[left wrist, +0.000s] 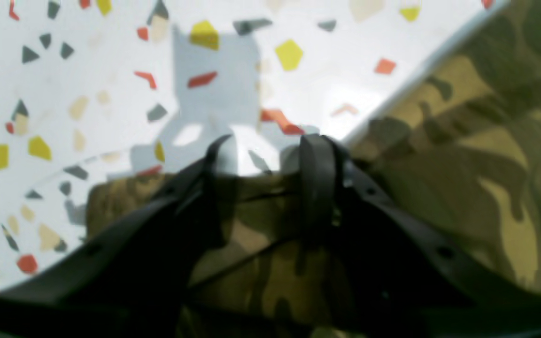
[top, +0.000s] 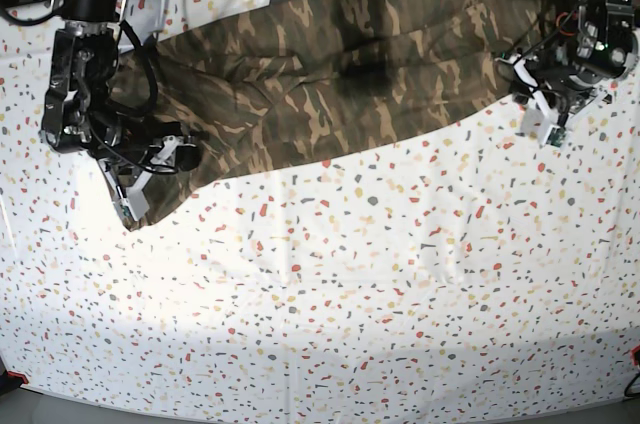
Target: Fold the T-shirt properly
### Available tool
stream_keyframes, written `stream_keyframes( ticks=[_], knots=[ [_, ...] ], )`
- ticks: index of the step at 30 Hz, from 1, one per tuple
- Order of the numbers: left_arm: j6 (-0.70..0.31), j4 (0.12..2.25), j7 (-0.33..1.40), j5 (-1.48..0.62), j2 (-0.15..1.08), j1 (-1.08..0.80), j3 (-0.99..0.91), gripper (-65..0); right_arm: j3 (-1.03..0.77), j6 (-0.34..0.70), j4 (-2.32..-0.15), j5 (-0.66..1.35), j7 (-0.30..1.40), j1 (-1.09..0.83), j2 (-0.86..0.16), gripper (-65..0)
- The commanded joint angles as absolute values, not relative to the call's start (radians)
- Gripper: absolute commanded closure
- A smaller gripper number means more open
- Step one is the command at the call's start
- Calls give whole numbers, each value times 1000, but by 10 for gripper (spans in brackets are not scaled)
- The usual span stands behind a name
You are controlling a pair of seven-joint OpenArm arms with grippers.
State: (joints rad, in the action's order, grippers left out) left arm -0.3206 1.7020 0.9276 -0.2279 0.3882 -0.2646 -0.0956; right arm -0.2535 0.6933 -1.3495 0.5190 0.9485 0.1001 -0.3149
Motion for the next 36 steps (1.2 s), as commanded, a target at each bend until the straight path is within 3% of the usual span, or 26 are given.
stream_keyframes(
  ticks=[1,8,14,24,29,34,36],
  knots=[
    [-313,1705,926,-209,400,-246,-97,-215,-255,698,-1366,532,943,119,-327,-254],
    [-309,1706,930,-115,400,-100,-97,-215,-255,698,-1366,532,943,119,-327,-254],
    [-302,1784,1117,-133,402,0,-97,-215,-255,698,-1366,532,943,119,-327,-255],
    [-297,1953,1163,-153,402,-238,-97,-215,-255,698,-1366,532,953,119,-326,-255],
    [-207,1965,1159,-125,402,-323,-97,-215,-255,698,-1366,532,955,119,-327,-255],
    [-48,2024,1150,-125,402,-365,-97,-215,-255,698,-1366,532,955,119,-327,-255],
    [-38,2039,1128,-158,400,-381,-97,-215,-255,698,-1366,532,955,119,-327,-254]
  ],
)
